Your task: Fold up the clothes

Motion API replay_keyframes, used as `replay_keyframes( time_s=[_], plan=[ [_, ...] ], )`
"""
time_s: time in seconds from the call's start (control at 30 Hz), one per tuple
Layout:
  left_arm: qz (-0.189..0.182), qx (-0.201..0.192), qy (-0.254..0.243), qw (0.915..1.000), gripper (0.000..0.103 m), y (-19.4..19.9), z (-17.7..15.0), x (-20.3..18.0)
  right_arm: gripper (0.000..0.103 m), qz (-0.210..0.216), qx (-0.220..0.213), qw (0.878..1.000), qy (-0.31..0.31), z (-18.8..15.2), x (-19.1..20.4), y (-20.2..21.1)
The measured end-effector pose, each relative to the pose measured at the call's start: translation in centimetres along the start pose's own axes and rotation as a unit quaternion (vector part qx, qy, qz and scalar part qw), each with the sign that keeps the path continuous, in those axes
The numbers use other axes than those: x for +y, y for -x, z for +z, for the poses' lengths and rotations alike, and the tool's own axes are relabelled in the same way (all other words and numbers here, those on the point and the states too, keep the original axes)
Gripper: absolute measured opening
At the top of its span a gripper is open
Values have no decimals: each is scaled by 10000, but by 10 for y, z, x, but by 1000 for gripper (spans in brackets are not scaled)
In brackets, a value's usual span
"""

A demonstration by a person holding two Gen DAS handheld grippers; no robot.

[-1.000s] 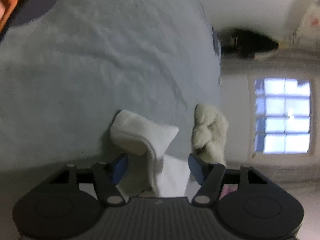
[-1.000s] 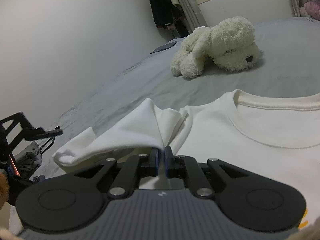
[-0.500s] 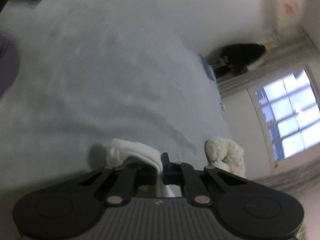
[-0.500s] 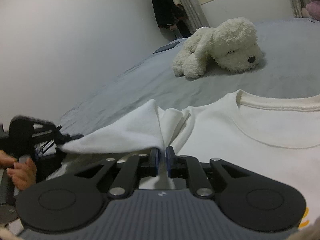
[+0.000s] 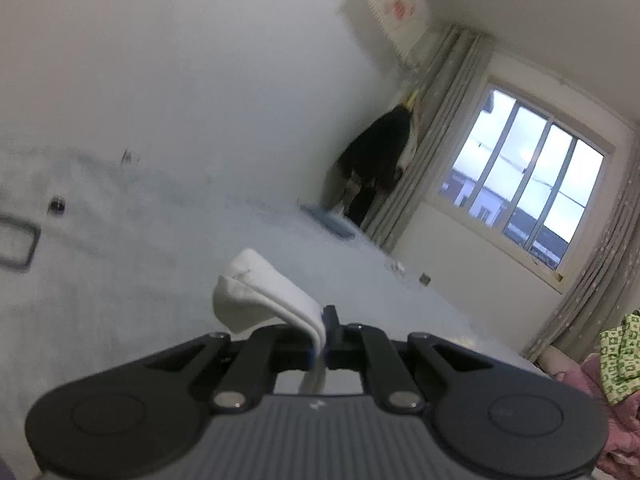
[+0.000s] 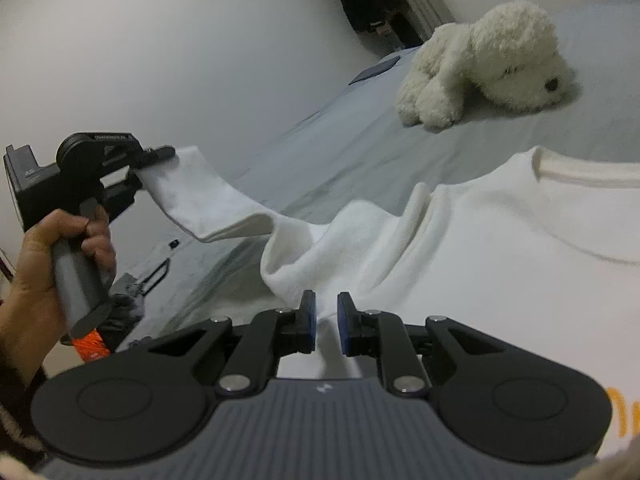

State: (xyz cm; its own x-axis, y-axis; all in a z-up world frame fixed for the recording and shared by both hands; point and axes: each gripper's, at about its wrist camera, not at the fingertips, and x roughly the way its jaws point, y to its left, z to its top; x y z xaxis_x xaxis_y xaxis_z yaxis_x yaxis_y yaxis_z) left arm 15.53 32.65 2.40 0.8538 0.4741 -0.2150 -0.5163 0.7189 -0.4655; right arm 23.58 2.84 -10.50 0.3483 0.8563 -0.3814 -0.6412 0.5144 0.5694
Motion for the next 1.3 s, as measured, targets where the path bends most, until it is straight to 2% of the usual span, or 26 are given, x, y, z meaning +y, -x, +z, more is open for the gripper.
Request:
replay_keyframes(
  time_s=[0.17,0.3,0.37,0.57,0.7,0.77,0.9,0.97,1.0,1.03,1.07,1.17,1.3],
  plan=[
    [127,-258,-126,9995,4,-2,10,4,18,223,-6,9994,-269,1,-3,0],
    [323,-379,-349,9981,4,2,7,4,18,240,63,9992,-302,-2,-1,-1],
    [488,-435,-428,9969,4,-6,8,0,18,228,94,9993,-275,-3,0,-1],
    [1321,-535,-465,9887,4,-22,15,3,18,265,96,9990,-356,-3,-3,-2],
    [2203,-578,-762,9707,6,-34,14,-3,18,268,107,9989,-374,-4,-3,-1],
    [2538,-590,-861,9616,11,-37,16,-3,18,253,125,9989,-367,-5,-3,-1],
    [3429,-623,-824,9337,16,-41,24,-7,18,271,141,9988,-380,-5,-4,-1],
    [3822,-744,-750,9180,27,-40,29,-7,18,254,149,9988,-388,-5,-4,-1],
    [3927,-790,-746,9132,30,-40,34,-6,19,253,159,9988,-395,-5,-4,-1],
    [3945,-804,-764,9122,38,-39,38,-7,18,257,163,9987,-401,-5,-4,-2],
    [3960,-817,-779,9113,42,-39,41,-7,19,262,160,9987,-404,-4,-4,-1],
    [3832,-818,-734,9171,47,-33,47,-10,19,260,165,9987,-404,-4,-4,-1],
    [3497,-485,-537,9341,56,-32,38,-14,19,256,165,9987,-406,-4,-4,-1]
  ],
)
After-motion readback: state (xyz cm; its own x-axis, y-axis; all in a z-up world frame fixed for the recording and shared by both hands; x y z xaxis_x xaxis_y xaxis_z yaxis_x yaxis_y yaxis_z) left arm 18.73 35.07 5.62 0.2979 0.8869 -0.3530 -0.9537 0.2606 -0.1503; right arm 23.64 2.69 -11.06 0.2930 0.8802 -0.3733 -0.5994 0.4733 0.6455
